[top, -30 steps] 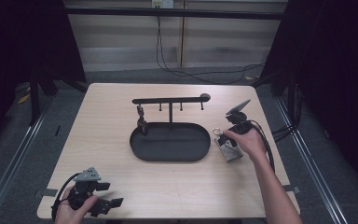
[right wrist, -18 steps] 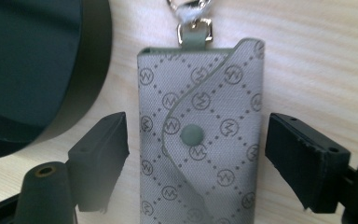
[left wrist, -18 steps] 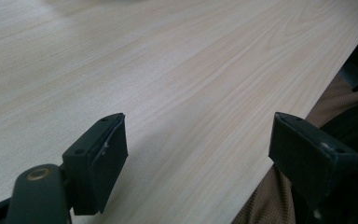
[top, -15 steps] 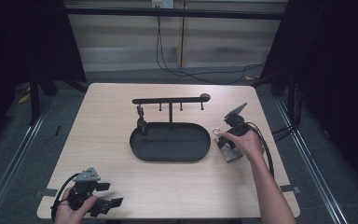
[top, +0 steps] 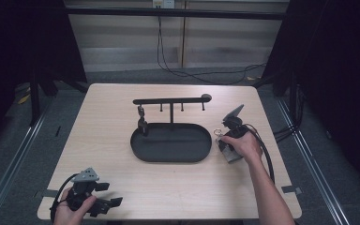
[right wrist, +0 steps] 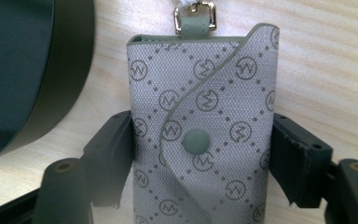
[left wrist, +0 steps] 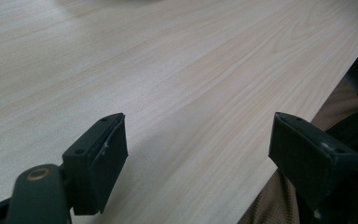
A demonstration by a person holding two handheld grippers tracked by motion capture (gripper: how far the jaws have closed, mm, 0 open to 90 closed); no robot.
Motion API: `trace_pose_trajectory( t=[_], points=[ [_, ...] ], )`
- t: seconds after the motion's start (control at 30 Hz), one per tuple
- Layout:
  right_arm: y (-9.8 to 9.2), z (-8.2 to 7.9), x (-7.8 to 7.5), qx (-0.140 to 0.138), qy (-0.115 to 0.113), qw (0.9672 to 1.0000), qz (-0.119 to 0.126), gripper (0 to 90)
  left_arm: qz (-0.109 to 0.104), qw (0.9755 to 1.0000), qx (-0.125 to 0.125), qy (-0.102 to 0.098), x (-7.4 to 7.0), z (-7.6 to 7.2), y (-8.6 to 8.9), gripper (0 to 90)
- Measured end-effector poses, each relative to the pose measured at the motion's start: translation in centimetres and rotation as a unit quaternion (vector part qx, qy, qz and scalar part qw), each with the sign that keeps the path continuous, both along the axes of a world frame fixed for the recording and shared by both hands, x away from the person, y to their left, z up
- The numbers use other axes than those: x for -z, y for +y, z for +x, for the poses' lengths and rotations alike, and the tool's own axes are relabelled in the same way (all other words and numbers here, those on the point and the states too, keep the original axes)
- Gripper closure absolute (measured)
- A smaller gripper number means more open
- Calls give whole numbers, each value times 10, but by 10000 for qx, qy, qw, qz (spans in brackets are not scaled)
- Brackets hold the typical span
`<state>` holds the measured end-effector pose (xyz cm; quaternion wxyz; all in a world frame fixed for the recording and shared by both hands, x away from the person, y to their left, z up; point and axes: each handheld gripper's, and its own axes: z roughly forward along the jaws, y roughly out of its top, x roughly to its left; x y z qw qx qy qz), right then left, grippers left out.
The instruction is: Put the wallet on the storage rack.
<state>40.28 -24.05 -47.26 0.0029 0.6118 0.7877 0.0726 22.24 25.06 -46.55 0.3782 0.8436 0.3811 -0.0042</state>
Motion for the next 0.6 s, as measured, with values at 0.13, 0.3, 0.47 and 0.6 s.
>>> trace_pose_trajectory(
  t=[0.13,0.3,0.47,0.6],
  points=[
    [-1,0,-2,58,13,10000,64,325,5,10000,-1,14,0,0,0,192],
    [-3,0,-4,76,73,9999,73,332,5,10000,-3,19,0,0,0,192],
    [-6,-1,-6,114,96,9999,86,334,8,10000,-28,17,1,1,1,192],
    [-9,-2,-9,149,97,9998,130,335,-45,10000,-46,36,1,2,2,192]
  ],
)
